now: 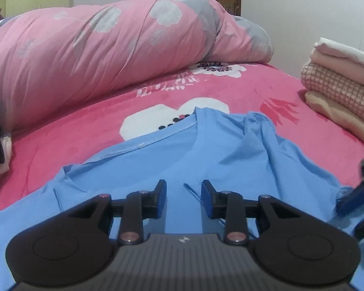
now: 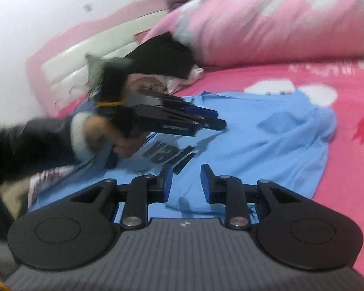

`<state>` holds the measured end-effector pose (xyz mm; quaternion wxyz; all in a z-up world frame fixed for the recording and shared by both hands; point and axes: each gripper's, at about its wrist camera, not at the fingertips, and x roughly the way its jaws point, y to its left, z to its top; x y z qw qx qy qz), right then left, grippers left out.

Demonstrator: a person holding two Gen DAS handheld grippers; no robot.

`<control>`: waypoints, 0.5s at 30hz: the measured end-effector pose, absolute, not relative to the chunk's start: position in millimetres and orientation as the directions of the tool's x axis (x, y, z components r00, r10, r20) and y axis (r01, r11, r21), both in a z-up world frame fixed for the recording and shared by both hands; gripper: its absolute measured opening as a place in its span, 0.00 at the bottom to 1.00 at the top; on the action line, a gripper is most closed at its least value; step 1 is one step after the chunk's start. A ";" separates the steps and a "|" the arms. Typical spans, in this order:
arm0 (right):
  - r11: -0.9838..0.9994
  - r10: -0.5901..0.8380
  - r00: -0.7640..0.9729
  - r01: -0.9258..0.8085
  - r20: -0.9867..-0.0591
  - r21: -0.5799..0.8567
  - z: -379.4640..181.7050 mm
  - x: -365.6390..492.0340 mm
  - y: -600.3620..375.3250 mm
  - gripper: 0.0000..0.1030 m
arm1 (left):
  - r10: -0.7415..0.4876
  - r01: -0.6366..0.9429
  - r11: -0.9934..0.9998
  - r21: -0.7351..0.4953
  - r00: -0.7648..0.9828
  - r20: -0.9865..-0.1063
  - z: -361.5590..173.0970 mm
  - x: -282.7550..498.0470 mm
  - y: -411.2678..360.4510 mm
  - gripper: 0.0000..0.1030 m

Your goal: Fold clothes

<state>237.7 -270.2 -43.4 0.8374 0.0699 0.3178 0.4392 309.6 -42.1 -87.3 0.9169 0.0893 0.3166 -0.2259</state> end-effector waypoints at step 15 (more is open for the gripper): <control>0.667 0.724 0.600 -0.485 -0.339 0.566 -83.5 243.4 -362.0 0.25 | -0.379 0.538 0.843 0.031 0.634 -0.674 -97.8 332.8 -70.1 0.14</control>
